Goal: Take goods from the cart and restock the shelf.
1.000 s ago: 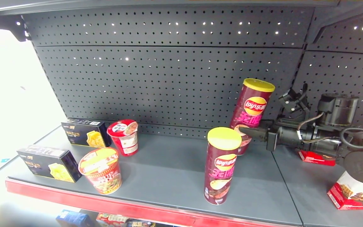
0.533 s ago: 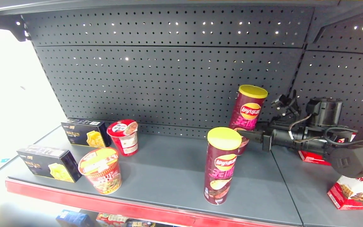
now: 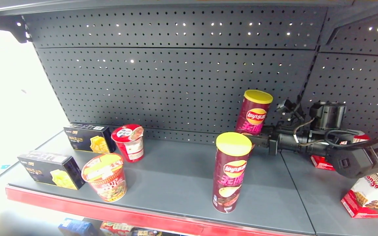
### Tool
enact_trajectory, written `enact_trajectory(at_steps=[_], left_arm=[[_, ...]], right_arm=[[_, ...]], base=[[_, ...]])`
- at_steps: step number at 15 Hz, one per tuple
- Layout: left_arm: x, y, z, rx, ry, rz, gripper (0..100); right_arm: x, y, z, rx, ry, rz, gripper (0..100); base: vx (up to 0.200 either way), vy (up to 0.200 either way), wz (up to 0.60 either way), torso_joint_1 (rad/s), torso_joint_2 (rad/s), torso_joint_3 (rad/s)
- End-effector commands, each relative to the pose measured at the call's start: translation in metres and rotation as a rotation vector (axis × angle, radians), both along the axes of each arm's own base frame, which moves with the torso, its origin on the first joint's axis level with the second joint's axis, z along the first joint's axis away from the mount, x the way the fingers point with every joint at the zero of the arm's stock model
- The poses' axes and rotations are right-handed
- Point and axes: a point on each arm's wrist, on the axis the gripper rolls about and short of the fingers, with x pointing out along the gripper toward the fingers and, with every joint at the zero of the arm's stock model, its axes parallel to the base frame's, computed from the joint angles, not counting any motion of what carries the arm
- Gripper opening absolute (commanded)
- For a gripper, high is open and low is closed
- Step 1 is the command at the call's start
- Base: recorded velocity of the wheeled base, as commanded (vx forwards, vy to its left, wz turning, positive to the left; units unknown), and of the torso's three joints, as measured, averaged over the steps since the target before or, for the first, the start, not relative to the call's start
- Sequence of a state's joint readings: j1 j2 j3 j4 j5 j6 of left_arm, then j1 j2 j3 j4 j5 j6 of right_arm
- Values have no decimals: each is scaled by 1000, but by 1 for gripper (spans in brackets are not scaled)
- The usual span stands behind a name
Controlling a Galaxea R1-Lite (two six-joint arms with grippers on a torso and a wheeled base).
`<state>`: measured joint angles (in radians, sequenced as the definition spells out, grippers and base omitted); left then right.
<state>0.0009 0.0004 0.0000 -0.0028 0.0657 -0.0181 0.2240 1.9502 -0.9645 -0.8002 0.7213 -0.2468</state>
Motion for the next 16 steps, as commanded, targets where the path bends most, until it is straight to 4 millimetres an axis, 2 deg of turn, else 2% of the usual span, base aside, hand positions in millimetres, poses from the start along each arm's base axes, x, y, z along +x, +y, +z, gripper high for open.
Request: enact_trajectory(at_steps=[1,16], left_arm=[[0,0,0,0,-1,1,100],[0,0,0,0,-1,1,100]], right_arm=[[4,2,-5,-2,7,4,0],[21,5,-21,-26,15,4,0]], base=[[0,0,0,0,0,0],[0,0,0,0,0,0]])
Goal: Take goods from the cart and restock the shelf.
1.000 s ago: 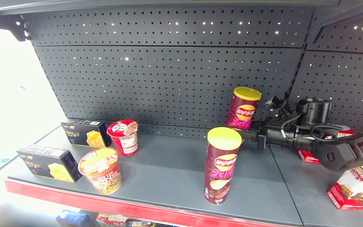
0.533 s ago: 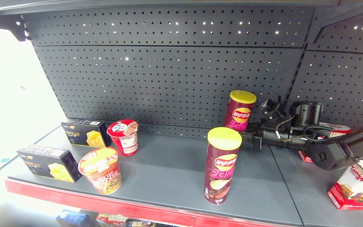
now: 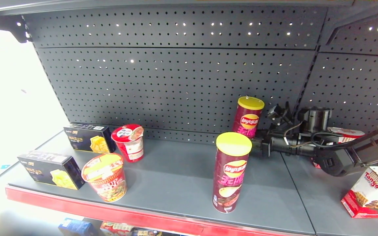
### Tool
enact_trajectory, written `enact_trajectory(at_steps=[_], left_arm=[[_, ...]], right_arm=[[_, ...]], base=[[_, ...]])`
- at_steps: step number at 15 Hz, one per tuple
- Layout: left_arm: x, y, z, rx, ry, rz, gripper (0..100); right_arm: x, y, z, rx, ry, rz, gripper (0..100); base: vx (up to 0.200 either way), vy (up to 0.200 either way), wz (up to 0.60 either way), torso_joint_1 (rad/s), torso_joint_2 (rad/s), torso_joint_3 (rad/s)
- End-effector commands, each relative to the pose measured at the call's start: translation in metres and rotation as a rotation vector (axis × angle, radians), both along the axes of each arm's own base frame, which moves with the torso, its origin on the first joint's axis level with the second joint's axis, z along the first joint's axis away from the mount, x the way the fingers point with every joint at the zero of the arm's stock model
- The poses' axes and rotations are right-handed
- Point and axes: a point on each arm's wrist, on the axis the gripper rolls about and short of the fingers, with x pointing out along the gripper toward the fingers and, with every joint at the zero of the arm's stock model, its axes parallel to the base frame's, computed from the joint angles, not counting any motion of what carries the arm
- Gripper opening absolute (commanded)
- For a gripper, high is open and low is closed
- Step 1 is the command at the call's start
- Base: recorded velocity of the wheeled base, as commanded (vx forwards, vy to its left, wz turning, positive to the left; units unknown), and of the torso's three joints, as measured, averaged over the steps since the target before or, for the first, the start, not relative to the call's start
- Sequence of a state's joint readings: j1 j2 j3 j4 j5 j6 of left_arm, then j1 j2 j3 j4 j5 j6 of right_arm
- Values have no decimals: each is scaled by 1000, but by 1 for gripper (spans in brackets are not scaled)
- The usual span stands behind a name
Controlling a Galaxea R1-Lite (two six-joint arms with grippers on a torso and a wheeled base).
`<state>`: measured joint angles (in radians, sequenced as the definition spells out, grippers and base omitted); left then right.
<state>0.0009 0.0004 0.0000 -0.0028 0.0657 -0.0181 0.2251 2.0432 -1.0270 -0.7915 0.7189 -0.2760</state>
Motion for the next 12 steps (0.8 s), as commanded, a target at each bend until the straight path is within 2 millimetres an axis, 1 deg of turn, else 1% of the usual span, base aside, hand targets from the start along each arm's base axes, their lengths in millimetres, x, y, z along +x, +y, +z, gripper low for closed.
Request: enact_trajectory(at_steps=[1,4,5,10,12], left_arm=[[0,0,0,0,-1,1,100],[0,0,0,0,-1,-1,100],[0,0,0,0,1,1,100],[0,0,0,0,-1,1,100],[0,0,0,0,-1,1,100]], right_arm=[[1,0,-1,-1,2,1,0],[0,0,-2,-4,3,0,0],[1,0,-2,-12,-4,-2,100],[-3,-2,0,-14,0,-10,100],[-11,-5,3,-17,13,-14,100]], base=[[0,0,0,0,0,0],[0,0,0,0,0,0],[0,0,0,0,0,0],[0,0,0,0,0,0],[0,0,0,0,0,0]])
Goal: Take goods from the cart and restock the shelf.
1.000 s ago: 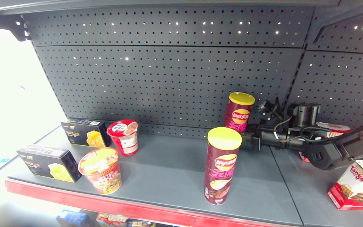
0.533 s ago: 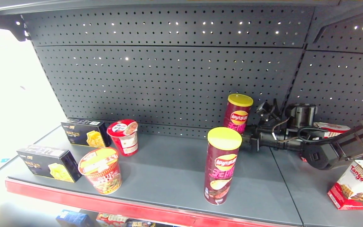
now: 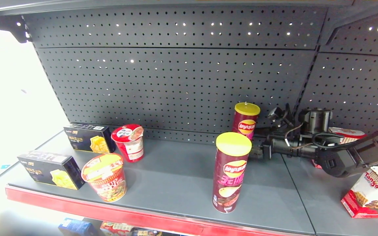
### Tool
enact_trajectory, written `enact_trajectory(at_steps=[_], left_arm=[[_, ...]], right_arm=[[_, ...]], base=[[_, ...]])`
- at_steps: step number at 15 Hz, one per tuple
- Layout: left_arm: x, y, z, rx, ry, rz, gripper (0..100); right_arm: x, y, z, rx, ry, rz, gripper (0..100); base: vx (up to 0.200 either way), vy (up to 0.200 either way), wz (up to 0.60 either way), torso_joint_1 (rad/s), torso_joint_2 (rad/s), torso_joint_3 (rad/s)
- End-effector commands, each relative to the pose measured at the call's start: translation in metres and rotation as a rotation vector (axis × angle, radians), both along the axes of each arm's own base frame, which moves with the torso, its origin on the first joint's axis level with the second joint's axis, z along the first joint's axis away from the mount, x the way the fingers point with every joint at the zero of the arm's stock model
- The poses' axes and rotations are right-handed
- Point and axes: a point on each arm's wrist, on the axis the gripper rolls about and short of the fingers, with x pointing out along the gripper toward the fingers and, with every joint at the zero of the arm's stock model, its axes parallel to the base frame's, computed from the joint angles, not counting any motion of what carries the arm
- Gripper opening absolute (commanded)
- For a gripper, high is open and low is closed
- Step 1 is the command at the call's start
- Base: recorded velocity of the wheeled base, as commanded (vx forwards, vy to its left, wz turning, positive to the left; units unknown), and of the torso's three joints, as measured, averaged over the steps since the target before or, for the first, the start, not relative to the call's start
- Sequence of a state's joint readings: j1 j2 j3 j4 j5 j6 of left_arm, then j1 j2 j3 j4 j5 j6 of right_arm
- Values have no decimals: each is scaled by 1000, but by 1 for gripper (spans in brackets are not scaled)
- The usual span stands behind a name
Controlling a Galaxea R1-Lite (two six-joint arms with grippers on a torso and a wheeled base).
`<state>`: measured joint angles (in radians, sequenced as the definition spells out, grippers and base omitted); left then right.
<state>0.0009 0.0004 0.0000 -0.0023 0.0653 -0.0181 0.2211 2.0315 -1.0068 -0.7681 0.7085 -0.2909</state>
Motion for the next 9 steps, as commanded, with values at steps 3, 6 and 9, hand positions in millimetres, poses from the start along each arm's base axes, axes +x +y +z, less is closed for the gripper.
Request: enact_trajectory(at_steps=[3,6,9], left_arm=[[0,0,0,0,-1,1,100],[0,0,0,0,0,1,100],[0,0,0,0,-1,1,100]], right_arm=[[-20,-9,8,-3,8,-14,100],[-34,-13,10,-13,17,-38,100],[-42,-12,15,-34,0,-104,100]], base=[[0,0,0,0,0,0],[0,0,0,0,0,0],[0,0,0,0,0,0]])
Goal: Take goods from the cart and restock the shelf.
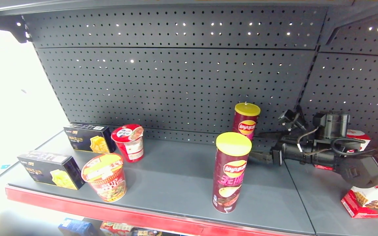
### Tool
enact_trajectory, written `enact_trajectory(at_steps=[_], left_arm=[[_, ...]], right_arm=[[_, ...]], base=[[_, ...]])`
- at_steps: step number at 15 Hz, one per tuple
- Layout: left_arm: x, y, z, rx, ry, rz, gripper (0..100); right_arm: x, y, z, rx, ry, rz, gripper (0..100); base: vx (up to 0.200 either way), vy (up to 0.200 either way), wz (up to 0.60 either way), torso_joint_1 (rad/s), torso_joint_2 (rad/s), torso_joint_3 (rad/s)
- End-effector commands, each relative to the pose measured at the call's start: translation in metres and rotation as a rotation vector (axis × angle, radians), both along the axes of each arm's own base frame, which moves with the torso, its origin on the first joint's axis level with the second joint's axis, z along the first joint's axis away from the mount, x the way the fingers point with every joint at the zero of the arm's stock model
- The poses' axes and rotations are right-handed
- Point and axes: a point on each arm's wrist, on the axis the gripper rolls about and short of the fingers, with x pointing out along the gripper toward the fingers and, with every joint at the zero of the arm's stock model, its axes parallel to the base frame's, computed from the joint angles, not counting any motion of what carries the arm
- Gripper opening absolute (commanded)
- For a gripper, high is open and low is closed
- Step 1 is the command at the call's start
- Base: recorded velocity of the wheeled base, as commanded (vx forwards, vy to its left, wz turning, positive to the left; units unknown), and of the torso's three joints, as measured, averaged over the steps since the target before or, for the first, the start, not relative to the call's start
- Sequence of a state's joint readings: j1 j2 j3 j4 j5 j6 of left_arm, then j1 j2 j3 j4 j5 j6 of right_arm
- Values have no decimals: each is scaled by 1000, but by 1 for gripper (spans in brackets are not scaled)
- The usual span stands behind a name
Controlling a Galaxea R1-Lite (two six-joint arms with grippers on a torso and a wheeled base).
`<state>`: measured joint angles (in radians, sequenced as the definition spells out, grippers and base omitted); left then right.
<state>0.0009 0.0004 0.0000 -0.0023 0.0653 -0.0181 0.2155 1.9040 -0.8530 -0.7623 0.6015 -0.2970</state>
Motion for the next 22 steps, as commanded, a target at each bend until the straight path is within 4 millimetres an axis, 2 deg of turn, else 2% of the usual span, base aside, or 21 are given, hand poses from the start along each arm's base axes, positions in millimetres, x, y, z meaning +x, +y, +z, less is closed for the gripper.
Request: enact_trajectory(at_steps=[1,4,7,10,14,15,17,18,22], left_arm=[[0,0,0,0,-1,1,100],[0,0,0,0,0,1,100],[0,0,0,0,-1,1,100],[0,0,0,0,-1,1,100],[0,0,0,0,-1,1,100],[0,0,0,0,-1,1,100],[0,0,0,0,-1,1,100],[0,0,0,0,-1,0,100],[0,0,0,0,-1,1,100]], right_arm=[[-12,0,13,-3,-34,-26,100],[-30,1,33,-12,-95,-100,100],[-46,1,44,-32,-129,-209,100],[-74,2,63,-50,-196,-400,100],[-108,-5,84,-23,-275,-501,100],[-124,-9,93,-2,-309,-495,100],[-145,-11,100,11,-322,-475,100],[-164,-19,103,15,-329,-476,100],[-217,-46,97,-6,-322,-627,100]], base=[[0,0,0,0,0,0],[0,0,0,0,0,0],[0,0,0,0,0,0],[0,0,0,0,0,0],[0,0,0,0,0,0],[0,0,0,0,0,0],[0,0,0,0,0,0],[0,0,0,0,0,0],[0,0,0,0,0,0]])
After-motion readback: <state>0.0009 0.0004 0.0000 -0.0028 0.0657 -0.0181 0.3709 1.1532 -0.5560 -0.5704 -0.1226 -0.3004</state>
